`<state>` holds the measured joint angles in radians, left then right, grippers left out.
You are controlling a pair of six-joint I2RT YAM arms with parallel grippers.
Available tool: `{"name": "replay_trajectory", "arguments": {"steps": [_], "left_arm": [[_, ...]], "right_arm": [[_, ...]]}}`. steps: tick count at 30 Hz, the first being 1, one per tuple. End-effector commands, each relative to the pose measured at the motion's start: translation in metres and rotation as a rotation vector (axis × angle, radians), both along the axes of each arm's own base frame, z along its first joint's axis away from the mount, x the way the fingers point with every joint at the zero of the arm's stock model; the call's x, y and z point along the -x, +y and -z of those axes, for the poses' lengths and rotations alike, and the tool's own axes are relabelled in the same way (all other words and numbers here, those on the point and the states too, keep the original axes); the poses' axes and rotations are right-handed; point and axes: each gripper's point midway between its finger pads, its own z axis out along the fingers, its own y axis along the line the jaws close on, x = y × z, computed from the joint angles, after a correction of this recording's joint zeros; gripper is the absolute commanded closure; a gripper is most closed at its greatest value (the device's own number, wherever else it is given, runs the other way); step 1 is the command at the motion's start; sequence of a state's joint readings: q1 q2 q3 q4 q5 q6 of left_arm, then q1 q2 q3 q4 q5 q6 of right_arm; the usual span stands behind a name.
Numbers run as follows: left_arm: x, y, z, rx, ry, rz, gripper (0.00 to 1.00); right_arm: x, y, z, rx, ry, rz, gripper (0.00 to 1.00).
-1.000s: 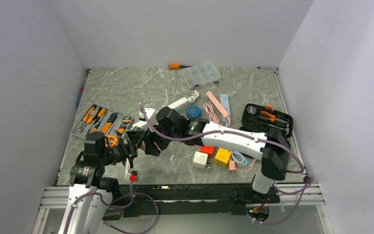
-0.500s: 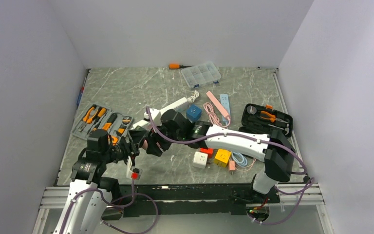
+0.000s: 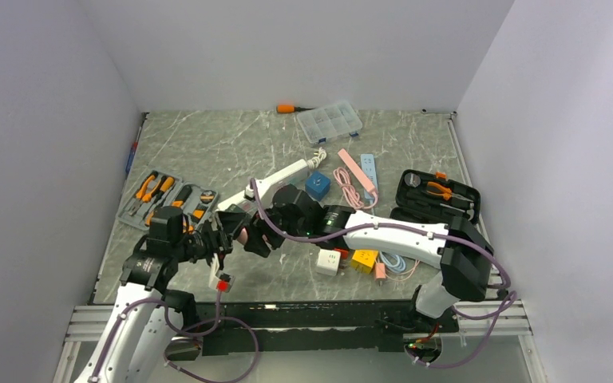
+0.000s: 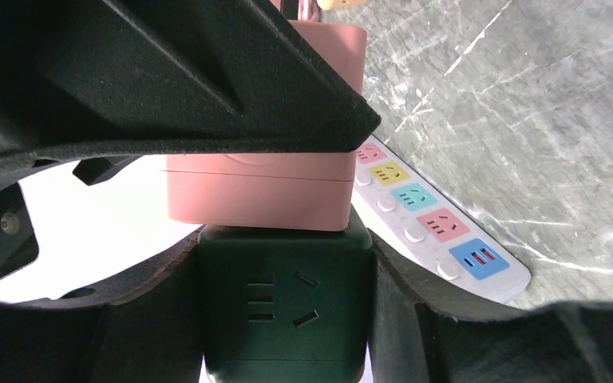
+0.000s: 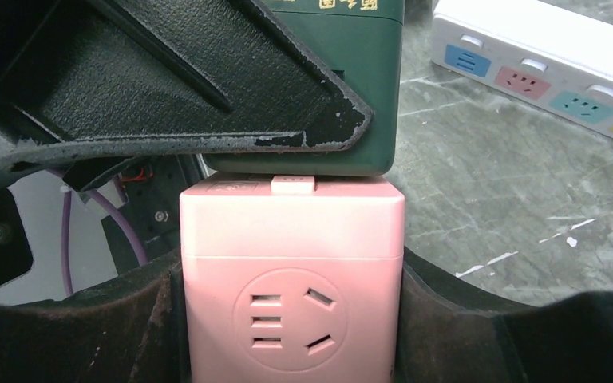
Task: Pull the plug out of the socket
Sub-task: Remove the plug from the socket, then place the plug at the center of the board.
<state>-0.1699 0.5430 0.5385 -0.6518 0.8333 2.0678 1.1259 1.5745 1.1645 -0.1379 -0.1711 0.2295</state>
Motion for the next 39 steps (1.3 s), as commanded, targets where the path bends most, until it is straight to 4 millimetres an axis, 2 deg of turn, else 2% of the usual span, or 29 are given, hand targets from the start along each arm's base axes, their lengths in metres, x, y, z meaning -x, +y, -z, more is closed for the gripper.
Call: {"name": "replay_trajectory", "arguments": {"steps": [1, 15, 20, 23, 27, 33, 39], "left_arm": [[-0.042, 0.040, -0.020, -0.145, -0.157, -0.223, 1.00], [-0.062, 0.046, -0.020, -0.155, -0.154, -0.309, 1.00], [-0.065, 0.044, -0.026, -0.102, -0.134, -0.347, 1.00], [-0.061, 0.040, -0.024, -0.076, -0.055, -0.361, 1.00], [-0.041, 0.029, -0.004, -0.114, 0.084, -0.322, 1.00], [-0.004, -0.007, 0.022, -0.130, 0.133, -0.140, 1.00], [0.017, -0.034, 0.045, -0.152, 0.196, -0.040, 1.00]], "right_arm": [[0.034, -0.045, 0.015, 0.122, 0.052, -0.053, 1.00], [0.047, -0.091, 0.019, 0.153, 0.092, 0.031, 1.00], [0.040, -0.107, 0.031, 0.174, 0.082, 0.127, 1.00], [0.027, -0.116, 0.037, 0.193, 0.062, 0.222, 1.00], [0.007, -0.115, 0.043, 0.219, 0.026, 0.305, 1.00], [-0.026, -0.101, 0.062, 0.268, -0.033, 0.357, 1.00], [-0.069, -0.100, 0.088, 0.299, -0.037, 0.430, 0.97]]}}
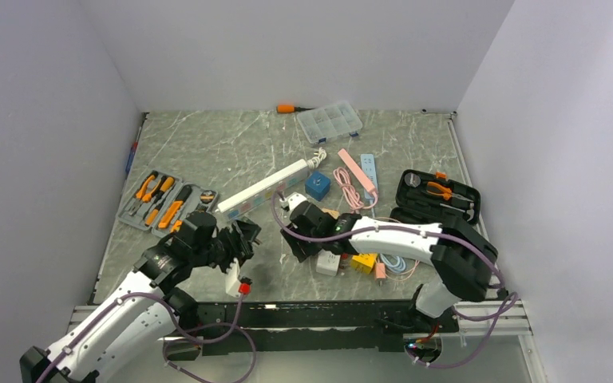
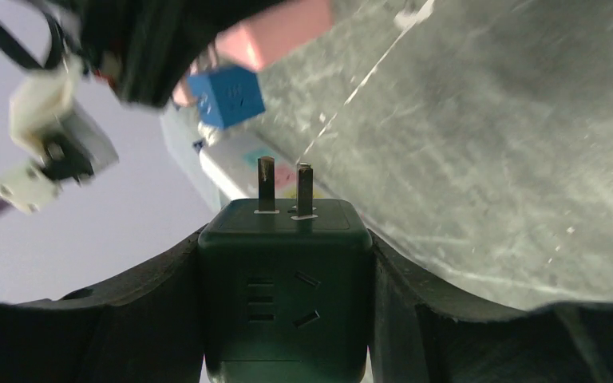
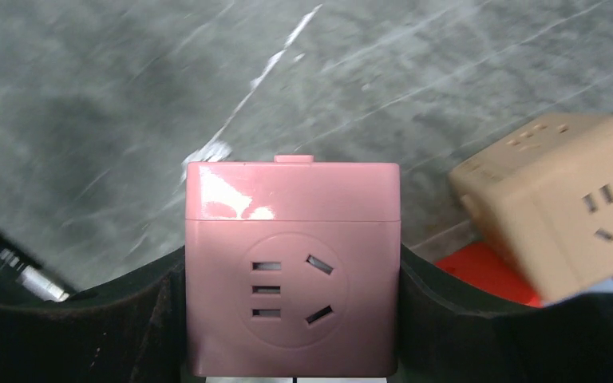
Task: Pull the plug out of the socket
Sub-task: Place the plug at the center of the board.
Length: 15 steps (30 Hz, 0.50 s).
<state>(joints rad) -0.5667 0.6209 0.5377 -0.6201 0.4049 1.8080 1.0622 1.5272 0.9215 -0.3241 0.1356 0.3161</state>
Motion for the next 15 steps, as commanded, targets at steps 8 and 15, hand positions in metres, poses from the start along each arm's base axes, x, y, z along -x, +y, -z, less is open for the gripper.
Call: {"name": "replay_trajectory", "arguments": {"steps": [8, 15], "left_arm": [[0.030, -0.028, 0.033, 0.002, 0.112, 0.091, 1.00], [0.040, -0.034, 0.060, -0.072, 0.173, 0.106, 1.00]], "right_arm": [[-0.070, 0.029, -0.003, -0.114, -0.088, 0.098, 0.58], [-0.067, 0.035, -0.010, -0.142, -0.073, 0.081, 0.09]]}}
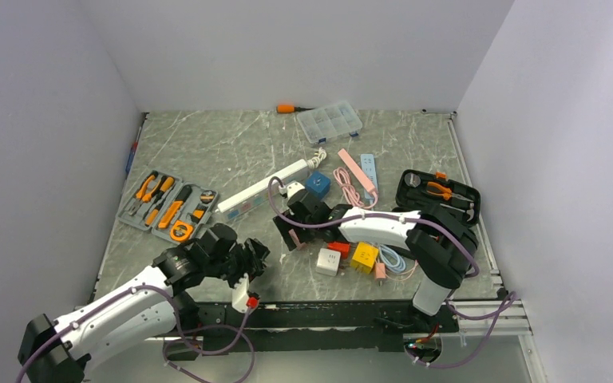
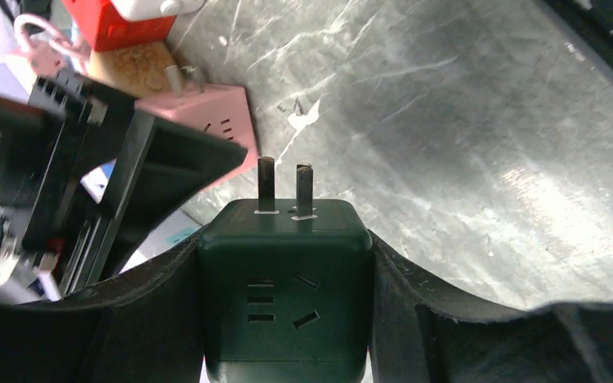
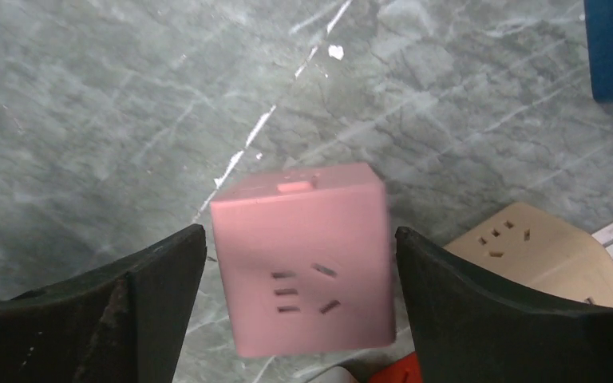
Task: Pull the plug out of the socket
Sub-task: Place the plug at the center of the board.
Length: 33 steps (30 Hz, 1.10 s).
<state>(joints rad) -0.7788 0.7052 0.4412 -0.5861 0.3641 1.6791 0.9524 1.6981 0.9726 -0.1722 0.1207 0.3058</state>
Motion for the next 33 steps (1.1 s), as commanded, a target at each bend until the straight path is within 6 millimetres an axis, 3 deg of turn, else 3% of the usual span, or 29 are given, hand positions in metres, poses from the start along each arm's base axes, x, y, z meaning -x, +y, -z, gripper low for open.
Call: {"name": "replay_trajectory", "arguments": {"steps": [1, 6, 10, 15, 17, 20, 24, 27, 30, 31, 33], "left_arm": [[-0.003, -0.013, 0.001, 0.021, -0.008, -0.010, 1.00], [-0.003, -0.025, 0.014, -0.019, 0.041, -0.002, 1.00], [0.007, -0.031, 0.028, -0.099, 0.078, 0.035, 1.00], [0.006, -0.042, 0.038, -0.205, 0.219, -0.133, 0.98], [0.003, -0.045, 0.046, -0.248, 0.173, -0.169, 0.84], [-0.016, -0.056, 0.045, -0.273, 0.135, -0.288, 0.76], [-0.024, -0.059, 0.054, -0.412, 0.251, -0.497, 0.48], [-0.031, -0.072, 0.045, -0.374, 0.273, -0.566, 0.35], [-0.023, -0.077, 0.033, -0.344, 0.329, -0.552, 0.16], [-0.014, -0.076, 0.030, -0.350, 0.375, -0.542, 0.02], [0.001, -0.080, 0.016, -0.346, 0.459, -0.521, 0.01]], "right_arm": [[-0.014, 0.022, -0.038, -0.105, -0.071, -0.004, 0.02], [-0.020, 0.017, -0.071, -0.140, -0.115, 0.023, 0.00], [-0.026, 0.008, -0.117, -0.198, -0.180, 0.065, 0.00], [-0.027, -0.015, -0.170, -0.286, -0.257, 0.120, 0.00], [-0.025, -0.024, -0.178, -0.303, -0.263, 0.147, 0.00], [-0.024, -0.037, -0.181, -0.288, -0.263, 0.185, 0.00], [-0.022, -0.051, -0.176, -0.269, -0.262, 0.218, 0.00], [-0.023, -0.060, -0.171, -0.260, -0.257, 0.240, 0.00], [-0.024, -0.070, -0.165, -0.259, -0.246, 0.266, 0.00], [-0.025, -0.073, -0.165, -0.262, -0.245, 0.275, 0.00], [-0.026, -0.080, -0.164, -0.269, -0.244, 0.291, 0.00]]}}
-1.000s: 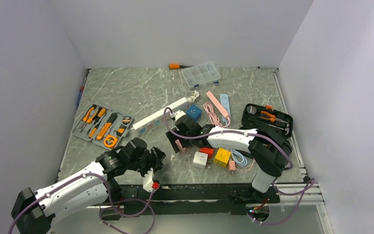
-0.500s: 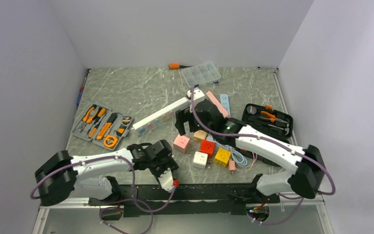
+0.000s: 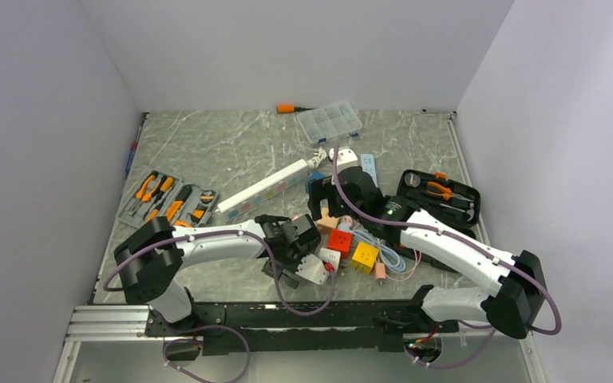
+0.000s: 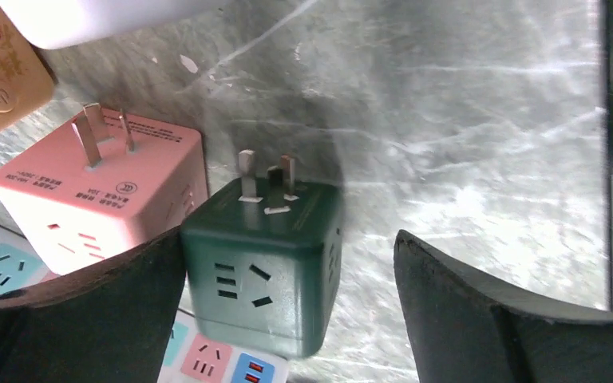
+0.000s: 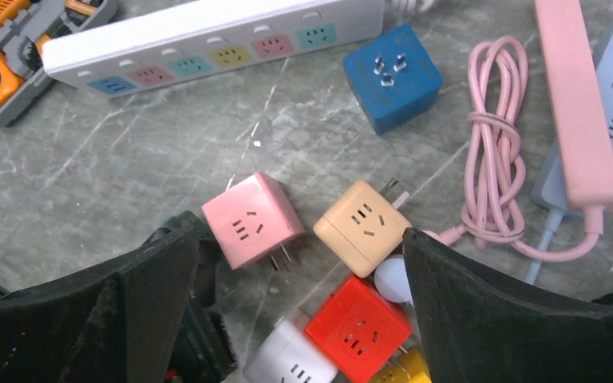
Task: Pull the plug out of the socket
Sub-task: Place the plug at the center of the board, then reset both arms
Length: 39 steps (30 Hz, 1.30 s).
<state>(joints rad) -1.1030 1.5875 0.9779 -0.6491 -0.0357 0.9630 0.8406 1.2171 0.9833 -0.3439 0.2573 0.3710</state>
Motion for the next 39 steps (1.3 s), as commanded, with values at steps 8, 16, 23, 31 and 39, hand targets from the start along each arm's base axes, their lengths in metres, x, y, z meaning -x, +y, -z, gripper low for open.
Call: {"name": "replay_trajectory", "arguments": {"steps": [8, 16, 23, 31, 39], "left_arm": [[0.047, -0.009, -0.110, 0.238, 0.333, -0.127, 0.01], [0.001, 0.027, -0.133, 0.359, 0.430, -0.418, 0.01], [-0.069, 0.061, -0.149, 0.500, 0.363, -0.726, 0.01], [-0.125, 0.110, -0.177, 0.751, 0.309, -0.983, 0.01], [-0.172, 0.184, -0.152, 0.778, 0.160, -1.300, 0.01]], "right_arm": [[-0.010, -0.041, -0.011, -0.052, 0.002, 0.112, 0.00], [-0.021, -0.071, -0.028, -0.073, -0.016, 0.192, 0.00], [-0.023, -0.089, -0.016, -0.062, 0.020, 0.244, 0.00], [-0.049, -0.136, -0.014, -0.125, 0.004, 0.478, 0.00], [-0.069, -0.213, 0.017, -0.064, -0.123, 0.832, 0.00]]}}
